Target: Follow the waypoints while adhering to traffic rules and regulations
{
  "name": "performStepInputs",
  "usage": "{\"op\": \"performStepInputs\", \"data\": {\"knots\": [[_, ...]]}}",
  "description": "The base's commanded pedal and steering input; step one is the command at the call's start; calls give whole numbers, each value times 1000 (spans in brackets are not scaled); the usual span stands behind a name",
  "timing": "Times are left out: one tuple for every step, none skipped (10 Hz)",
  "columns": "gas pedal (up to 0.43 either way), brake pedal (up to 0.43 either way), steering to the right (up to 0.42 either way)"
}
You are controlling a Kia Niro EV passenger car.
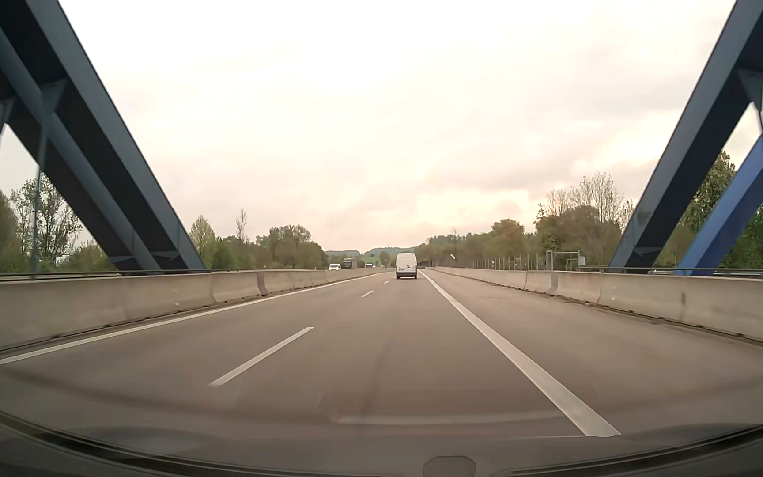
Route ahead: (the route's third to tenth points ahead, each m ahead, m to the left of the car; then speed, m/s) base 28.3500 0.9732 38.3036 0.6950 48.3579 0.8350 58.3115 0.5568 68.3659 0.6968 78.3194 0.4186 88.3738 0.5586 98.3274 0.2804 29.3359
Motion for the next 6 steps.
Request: {"op": "performStepInputs", "data": {"knots": [[177, 0, -3], [177, 0, -3], [177, 0, -3], [177, 0, -3], [177, 0, -1], [177, 0, -1]]}}
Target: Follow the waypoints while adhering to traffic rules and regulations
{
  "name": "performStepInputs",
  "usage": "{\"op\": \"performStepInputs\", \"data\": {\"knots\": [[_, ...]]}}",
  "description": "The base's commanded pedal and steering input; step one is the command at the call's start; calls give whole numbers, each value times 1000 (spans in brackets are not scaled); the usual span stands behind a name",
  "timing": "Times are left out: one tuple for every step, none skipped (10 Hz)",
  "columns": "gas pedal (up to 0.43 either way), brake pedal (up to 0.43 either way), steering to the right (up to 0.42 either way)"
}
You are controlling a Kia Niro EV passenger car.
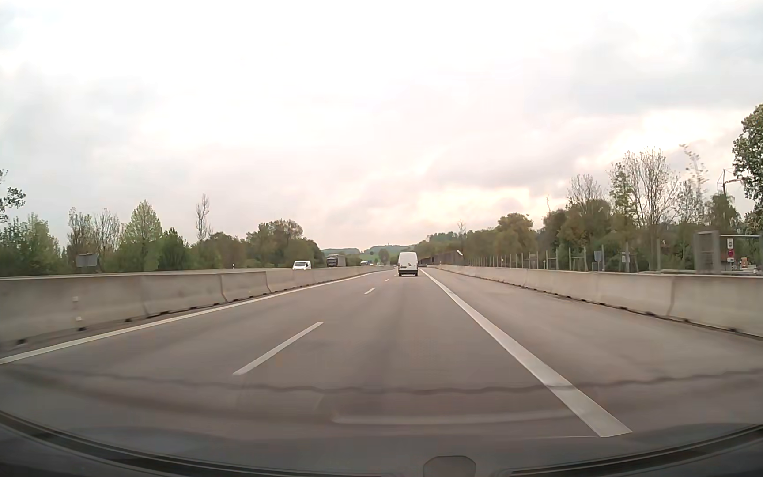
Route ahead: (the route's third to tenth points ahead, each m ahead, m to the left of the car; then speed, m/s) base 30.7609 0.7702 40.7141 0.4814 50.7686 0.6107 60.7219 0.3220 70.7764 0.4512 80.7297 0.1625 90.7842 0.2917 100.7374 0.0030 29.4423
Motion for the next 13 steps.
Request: {"op": "performStepInputs", "data": {"knots": [[177, 0, -1], [177, 0, -1], [177, 0, -1], [177, 0, -1], [177, 0, -1], [177, 0, -1], [177, 0, -1], [189, 0, -1], [189, 0, -1], [189, 0, -1], [189, 0, -1], [189, 0, -1], [189, 0, -1]]}}
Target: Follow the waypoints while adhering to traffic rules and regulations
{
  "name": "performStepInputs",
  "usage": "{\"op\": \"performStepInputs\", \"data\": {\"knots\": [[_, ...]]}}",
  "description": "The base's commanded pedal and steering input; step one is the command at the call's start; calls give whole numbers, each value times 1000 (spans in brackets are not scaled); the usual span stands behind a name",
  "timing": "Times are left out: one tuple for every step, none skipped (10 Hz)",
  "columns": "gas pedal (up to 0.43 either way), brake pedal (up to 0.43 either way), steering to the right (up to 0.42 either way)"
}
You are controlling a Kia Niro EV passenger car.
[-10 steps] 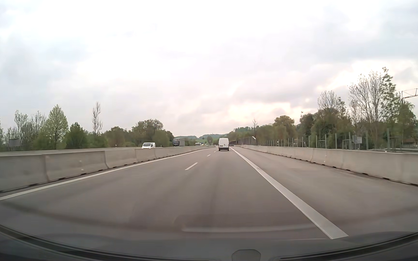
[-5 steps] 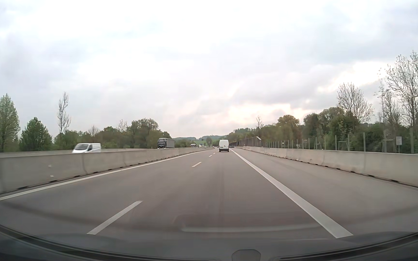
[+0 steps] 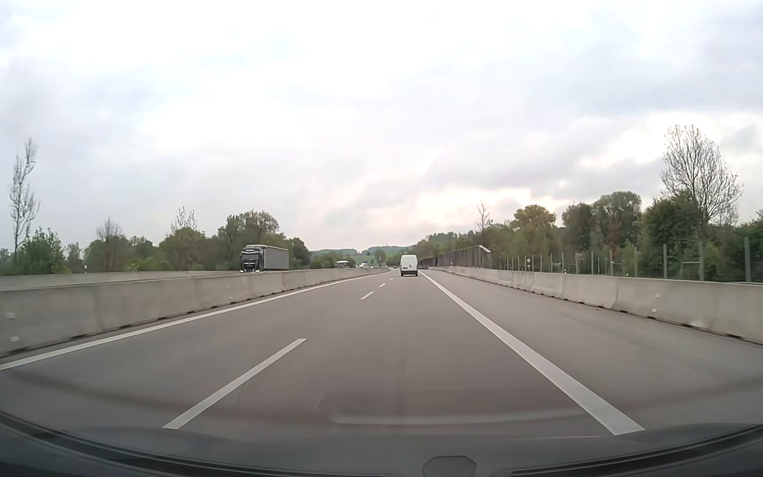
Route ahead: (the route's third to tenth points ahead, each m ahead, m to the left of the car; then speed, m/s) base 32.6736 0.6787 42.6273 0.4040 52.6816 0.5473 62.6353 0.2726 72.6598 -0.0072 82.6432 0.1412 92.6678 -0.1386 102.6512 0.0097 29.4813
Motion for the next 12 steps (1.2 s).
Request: {"op": "performStepInputs", "data": {"knots": [[189, 0, 0], [189, 0, 0], [189, 0, 0], [189, 0, 0], [189, 0, 0], [189, 0, 0], [189, 0, 0], [189, 0, 0], [189, 0, 0], [177, 0, 0], [177, 0, 0], [177, 0, 0]]}}
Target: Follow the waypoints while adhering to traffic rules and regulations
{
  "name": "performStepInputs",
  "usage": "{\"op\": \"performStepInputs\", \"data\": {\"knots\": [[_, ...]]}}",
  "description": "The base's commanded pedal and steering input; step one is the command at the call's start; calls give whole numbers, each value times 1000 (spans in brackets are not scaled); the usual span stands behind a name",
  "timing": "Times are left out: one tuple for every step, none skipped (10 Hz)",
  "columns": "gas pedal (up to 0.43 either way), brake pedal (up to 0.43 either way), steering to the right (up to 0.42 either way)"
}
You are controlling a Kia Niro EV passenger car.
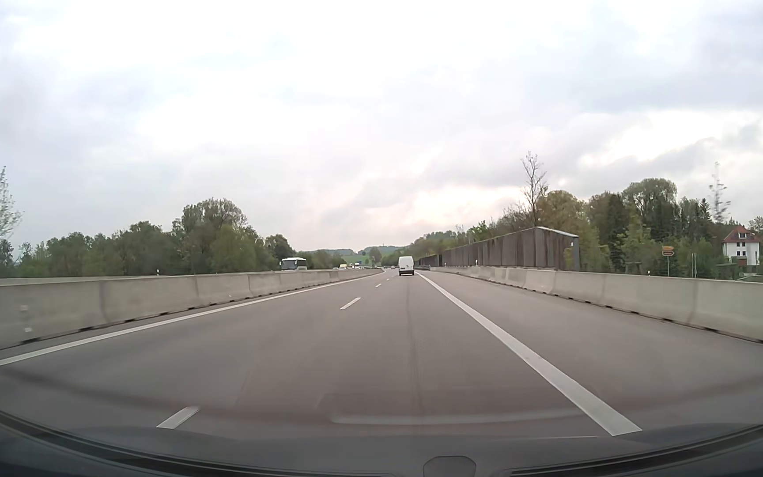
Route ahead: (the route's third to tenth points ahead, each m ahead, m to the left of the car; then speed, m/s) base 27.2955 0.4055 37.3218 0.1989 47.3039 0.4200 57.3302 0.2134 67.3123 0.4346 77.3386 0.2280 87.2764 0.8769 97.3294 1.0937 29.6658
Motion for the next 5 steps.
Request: {"op": "performStepInputs", "data": {"knots": [[177, 0, 0], [177, 0, 0], [177, 0, -1], [177, 0, -1], [177, 0, -1]]}}
